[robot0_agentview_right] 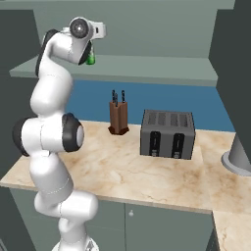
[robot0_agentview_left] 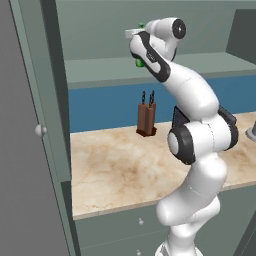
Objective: Get the candle and the beer from the cabinet and move them to the dining counter.
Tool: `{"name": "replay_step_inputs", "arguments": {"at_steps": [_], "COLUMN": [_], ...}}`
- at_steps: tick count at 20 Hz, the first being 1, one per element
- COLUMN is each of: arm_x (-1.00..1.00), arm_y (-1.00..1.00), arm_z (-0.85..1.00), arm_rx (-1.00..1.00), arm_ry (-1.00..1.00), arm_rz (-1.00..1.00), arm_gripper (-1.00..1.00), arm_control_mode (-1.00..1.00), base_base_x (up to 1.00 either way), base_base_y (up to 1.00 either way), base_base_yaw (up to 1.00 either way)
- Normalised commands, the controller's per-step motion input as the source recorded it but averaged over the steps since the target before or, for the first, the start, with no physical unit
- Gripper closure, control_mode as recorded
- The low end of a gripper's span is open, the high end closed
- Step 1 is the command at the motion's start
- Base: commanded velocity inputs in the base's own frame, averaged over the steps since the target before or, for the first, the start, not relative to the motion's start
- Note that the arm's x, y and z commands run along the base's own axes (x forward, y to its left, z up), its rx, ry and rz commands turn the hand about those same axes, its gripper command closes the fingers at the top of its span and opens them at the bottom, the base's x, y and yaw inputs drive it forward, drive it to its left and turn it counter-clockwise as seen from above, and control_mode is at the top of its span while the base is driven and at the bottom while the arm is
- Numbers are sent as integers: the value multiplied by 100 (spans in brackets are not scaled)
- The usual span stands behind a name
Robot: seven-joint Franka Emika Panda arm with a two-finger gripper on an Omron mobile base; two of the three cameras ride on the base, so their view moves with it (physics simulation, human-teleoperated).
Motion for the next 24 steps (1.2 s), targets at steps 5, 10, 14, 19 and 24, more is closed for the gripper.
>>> {"name": "replay_step_inputs", "arguments": {"at_steps": [5,10,14,19,24], "arm_x": [-50,-80,-93,-99,-100], "arm_y": [-68,-56,-26,0,-20], "arm_z": [0,0,14,28,9], "arm_rx": [0,0,0,0,0], "arm_ry": [0,0,3,9,7], "arm_rz": [0,-1,-7,-11,-7], "arm_gripper": [100,100,100,100,100], "arm_control_mode": [-100,-100,-100,-100,-100], "base_base_x": [0,0,0,0,0], "base_base_y": [0,0,0,0,0], "base_base_yaw": [0,0,0,0,0]}}
